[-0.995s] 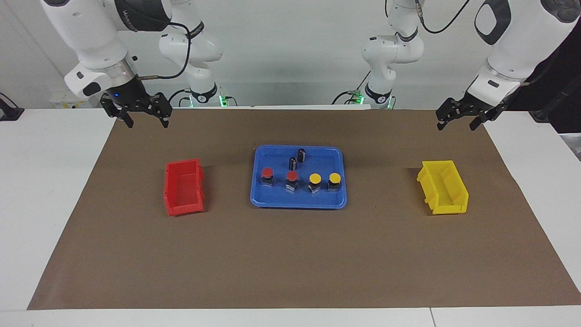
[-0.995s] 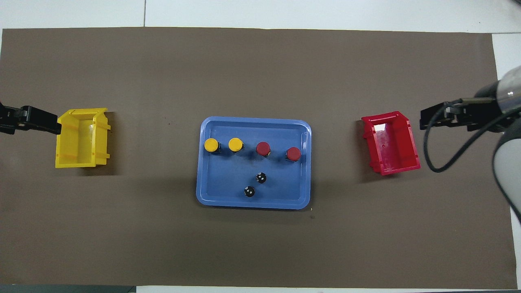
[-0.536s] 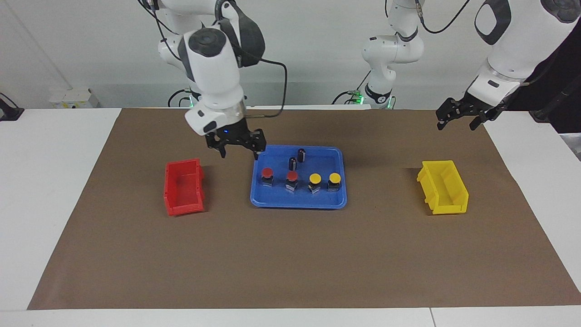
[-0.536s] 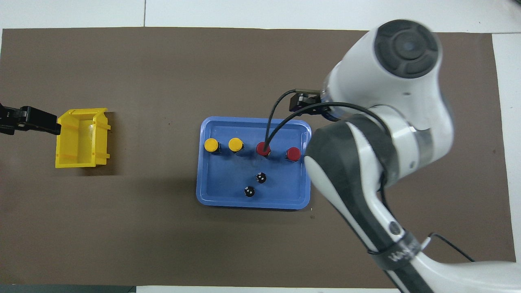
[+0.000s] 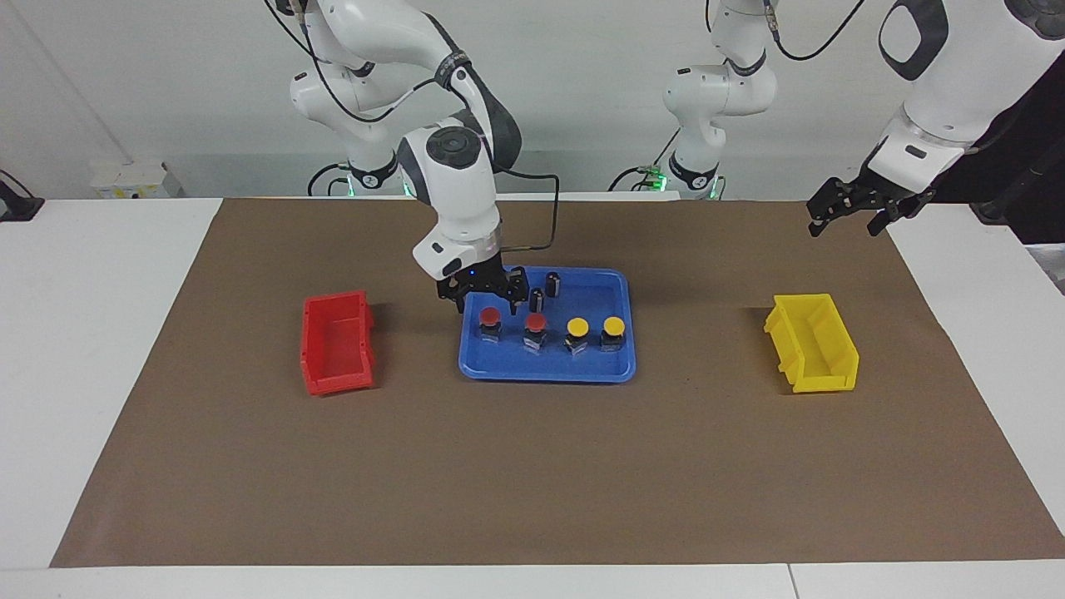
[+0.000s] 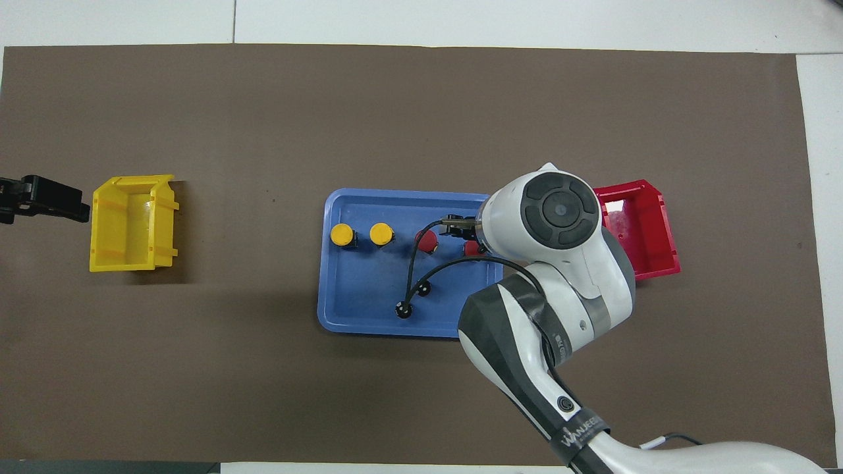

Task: Sort red and yellow buttons by color
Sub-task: 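Reach the right gripper to the red button nearest the red bin and grasp it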

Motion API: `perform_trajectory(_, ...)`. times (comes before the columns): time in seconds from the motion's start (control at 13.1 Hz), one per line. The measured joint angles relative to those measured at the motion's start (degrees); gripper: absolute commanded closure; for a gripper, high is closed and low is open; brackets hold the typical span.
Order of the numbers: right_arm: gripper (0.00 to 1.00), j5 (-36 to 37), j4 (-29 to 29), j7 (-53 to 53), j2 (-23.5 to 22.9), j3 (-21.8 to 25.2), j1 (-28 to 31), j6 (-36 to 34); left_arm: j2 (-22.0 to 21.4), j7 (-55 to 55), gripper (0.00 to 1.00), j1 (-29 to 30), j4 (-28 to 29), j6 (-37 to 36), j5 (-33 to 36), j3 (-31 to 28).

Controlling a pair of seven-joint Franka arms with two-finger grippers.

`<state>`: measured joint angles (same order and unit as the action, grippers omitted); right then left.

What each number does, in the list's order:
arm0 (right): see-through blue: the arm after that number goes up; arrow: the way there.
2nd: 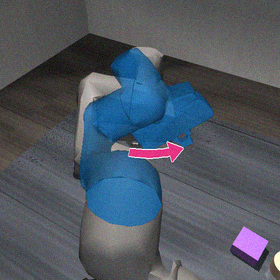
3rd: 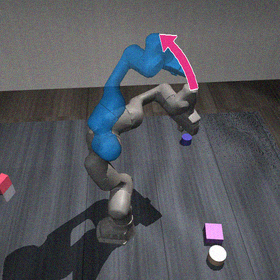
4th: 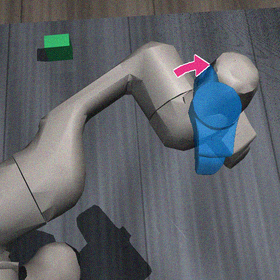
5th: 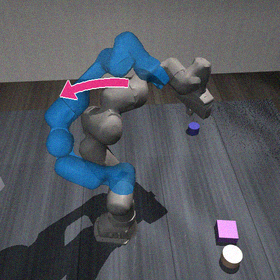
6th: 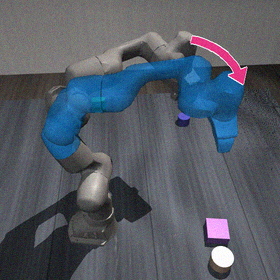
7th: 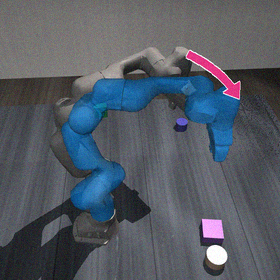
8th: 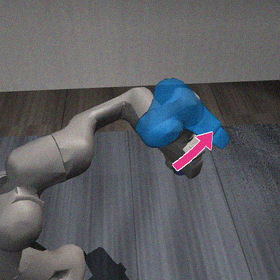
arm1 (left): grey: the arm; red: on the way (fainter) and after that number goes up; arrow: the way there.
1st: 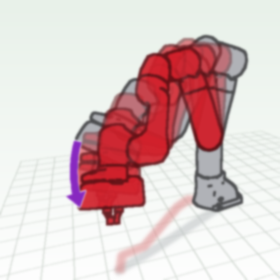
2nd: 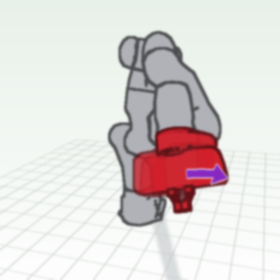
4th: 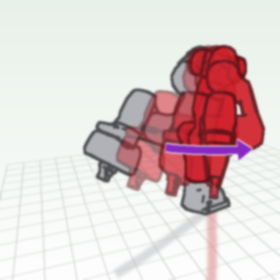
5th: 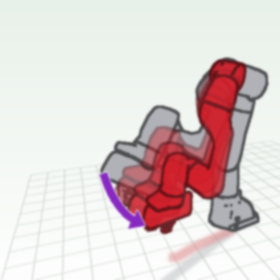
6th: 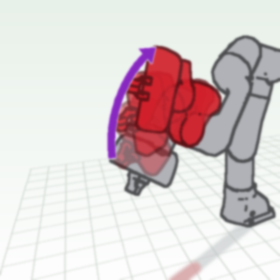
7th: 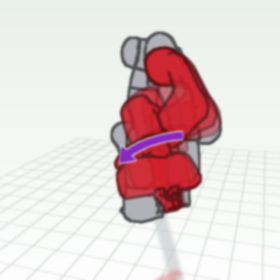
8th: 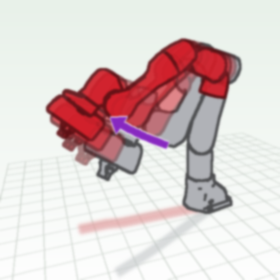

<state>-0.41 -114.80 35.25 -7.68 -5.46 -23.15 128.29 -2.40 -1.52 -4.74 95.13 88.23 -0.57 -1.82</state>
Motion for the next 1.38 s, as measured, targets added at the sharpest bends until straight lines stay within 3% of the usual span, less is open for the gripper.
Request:
perform_trajectory(0.38,0.11,0.6,-5.3,-1.0,0.6,0.0,-0.2,5.7,-1.5,0.0,0.00,0.0,2.5,0.0,0.0,0.1)
perform_trajectory(1.38,0.30,4.3,-5.5,-3.3,-1.9,-0.1,-1.7,7.6,-1.7,0.0,0.00,0.0,3.4,0.3,0.0,0.1)
